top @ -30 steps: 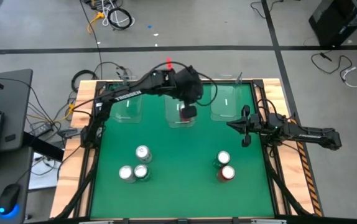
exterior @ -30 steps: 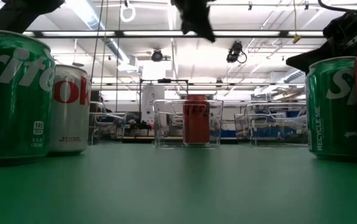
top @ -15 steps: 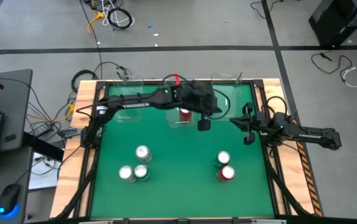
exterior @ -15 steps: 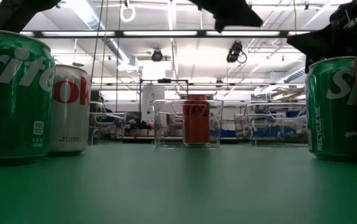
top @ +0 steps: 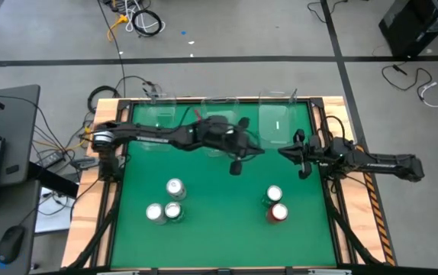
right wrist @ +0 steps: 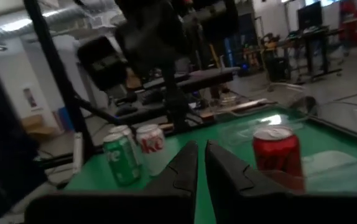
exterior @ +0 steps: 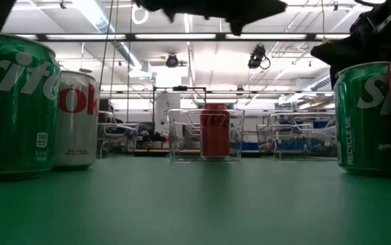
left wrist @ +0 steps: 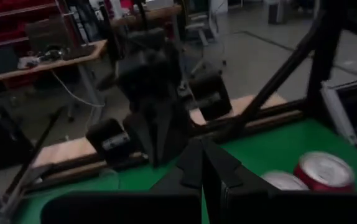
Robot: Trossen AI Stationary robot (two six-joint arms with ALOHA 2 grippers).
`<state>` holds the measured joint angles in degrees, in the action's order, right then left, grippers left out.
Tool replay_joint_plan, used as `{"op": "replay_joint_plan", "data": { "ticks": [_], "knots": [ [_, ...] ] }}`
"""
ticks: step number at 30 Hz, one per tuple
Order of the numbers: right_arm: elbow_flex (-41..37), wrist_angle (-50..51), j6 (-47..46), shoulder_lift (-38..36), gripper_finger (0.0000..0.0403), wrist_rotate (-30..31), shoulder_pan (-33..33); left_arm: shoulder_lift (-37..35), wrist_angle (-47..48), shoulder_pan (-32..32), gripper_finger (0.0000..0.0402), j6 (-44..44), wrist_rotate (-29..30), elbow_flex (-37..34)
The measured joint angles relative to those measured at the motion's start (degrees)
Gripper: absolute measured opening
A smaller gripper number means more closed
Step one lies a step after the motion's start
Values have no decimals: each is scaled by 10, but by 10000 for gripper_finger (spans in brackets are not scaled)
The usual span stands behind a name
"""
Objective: Sort soda cans
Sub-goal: Put the red-black soda can into the center transparent bin
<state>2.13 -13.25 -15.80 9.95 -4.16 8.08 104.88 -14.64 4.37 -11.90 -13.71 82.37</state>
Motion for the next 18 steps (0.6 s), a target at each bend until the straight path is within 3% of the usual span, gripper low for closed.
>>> {"op": "replay_joint_plan", "data": {
  "ticks": [8, 18],
  "knots": [
    [60, 6, -7, 75, 96, -3, -57, -128, -168, -16, 0, 24, 9, -225],
    [149, 58, -12, 213, 149, 44, -157, -245, -315, -41, 1, 41, 26, -411]
  ]
}}
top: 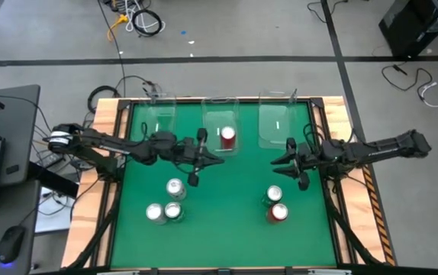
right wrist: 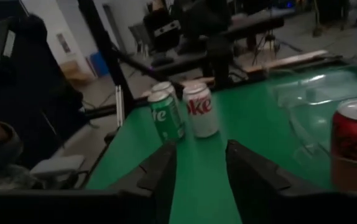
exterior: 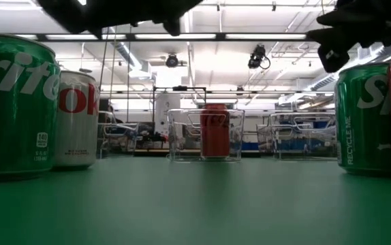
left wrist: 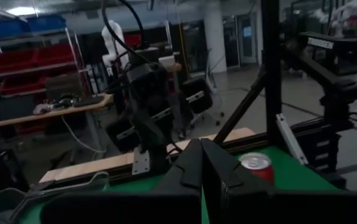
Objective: Sort soda cans
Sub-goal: Put the red-black soda can into the center transparent bin
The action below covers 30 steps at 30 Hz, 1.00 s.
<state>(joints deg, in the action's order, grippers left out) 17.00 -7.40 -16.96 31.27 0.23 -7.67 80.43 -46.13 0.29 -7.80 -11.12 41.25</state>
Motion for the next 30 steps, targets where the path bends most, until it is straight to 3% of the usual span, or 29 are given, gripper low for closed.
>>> {"op": "replay_joint_plan", "data": {
  "ticks": [5, 19, 30],
  "knots": [
    [81, 50, -22, 73, 174, 18, -48, -12, -66, -9, 1, 21, 0, -46],
    [263, 203, -116, 249, 248, 63, -182, -12, -71, -21, 2, 70, -16, -56],
    [390, 409, -319, 346, 260, 62, -249, -12, -68, -22, 2, 37, -15, -56]
  ]
}}
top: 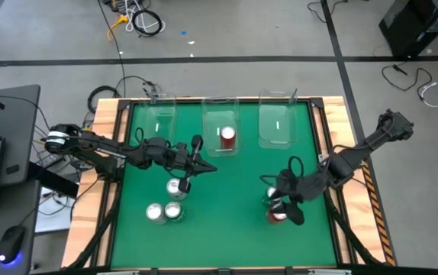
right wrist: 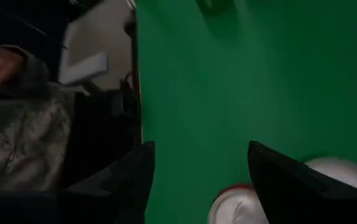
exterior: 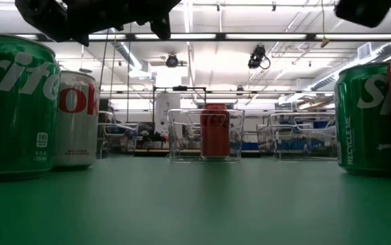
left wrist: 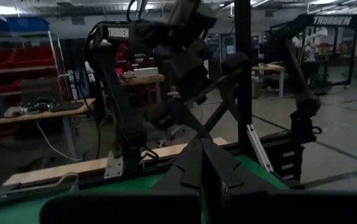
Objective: Sort soda cans
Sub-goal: Put the red-black soda can into the center transparent bin
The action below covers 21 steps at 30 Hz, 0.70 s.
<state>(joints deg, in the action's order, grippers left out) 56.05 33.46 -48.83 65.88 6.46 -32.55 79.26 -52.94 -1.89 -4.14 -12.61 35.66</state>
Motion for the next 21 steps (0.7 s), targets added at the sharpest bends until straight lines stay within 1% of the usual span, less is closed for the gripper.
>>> {"op": "replay_joint_plan", "data": {
  "ticks": [5, 9, 15, 21],
  "knots": [
    [68, 107, -71, 49, 273, -4, -18, 0, 1, 0, 2, -14, 1, 0],
    [121, 187, -100, 87, 299, -31, -19, 0, 1, 0, 2, -14, 1, 0],
    [178, 253, -117, 148, 337, -79, -14, 0, 16, 0, 2, -14, 2, 0],
    [208, 320, -135, 216, 344, -93, -14, 0, 22, 0, 2, -14, 3, 0]
  ]
}}
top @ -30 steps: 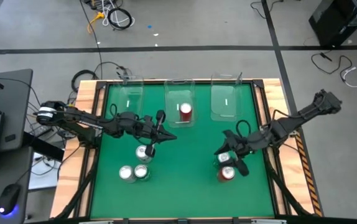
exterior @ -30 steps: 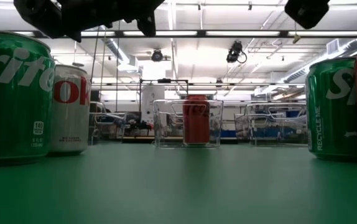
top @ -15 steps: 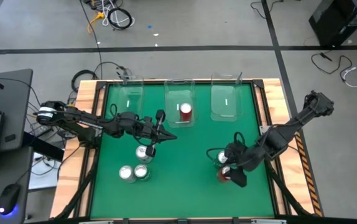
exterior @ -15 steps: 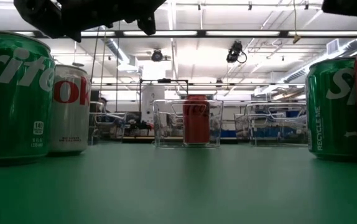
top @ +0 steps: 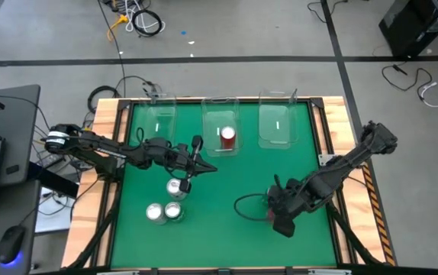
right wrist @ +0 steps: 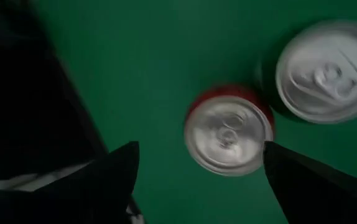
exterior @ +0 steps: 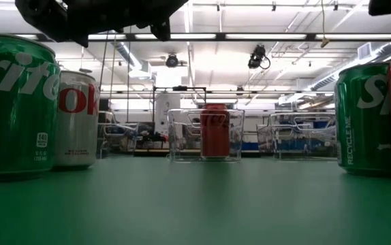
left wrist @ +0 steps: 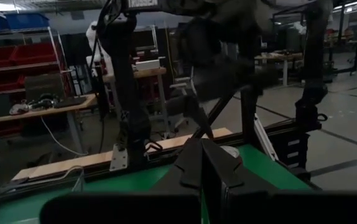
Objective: Sort soda cans
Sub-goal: Put the red-black soda can into the center transparent bin
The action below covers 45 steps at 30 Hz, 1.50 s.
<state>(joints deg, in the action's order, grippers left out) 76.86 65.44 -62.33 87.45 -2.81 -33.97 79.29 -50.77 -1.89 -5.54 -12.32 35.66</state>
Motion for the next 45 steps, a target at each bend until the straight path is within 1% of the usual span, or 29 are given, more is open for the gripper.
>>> {"op": "replay_joint_plan", "data": {
  "ticks": [5, 10, 16, 26, 33, 36, 40, 45],
  "knots": [
    [33, 67, -7, 55, 344, -22, 0, 0, 7, 0, 2, 0, -2, 0],
    [54, 73, -2, 88, 345, -20, 4, 0, 19, 0, 2, 0, -4, 0],
    [55, 101, 6, 109, 351, -19, 12, 0, 27, 0, 2, 0, -4, 0],
    [49, 85, 29, 126, 351, -13, 25, 0, 28, 0, 2, 0, -4, 0],
    [43, 65, 65, 166, 350, -16, 26, 0, 28, 0, 2, 2, -4, 0],
    [44, 66, 69, 173, 342, -18, 26, 0, 28, 0, 2, 2, -4, 0],
    [44, 66, 66, 173, 315, -18, 26, 0, 27, 0, 2, 2, -4, 0],
    [44, 66, 64, 173, 313, -17, 26, 0, 25, 0, 2, 2, -4, 0]
  ]
}}
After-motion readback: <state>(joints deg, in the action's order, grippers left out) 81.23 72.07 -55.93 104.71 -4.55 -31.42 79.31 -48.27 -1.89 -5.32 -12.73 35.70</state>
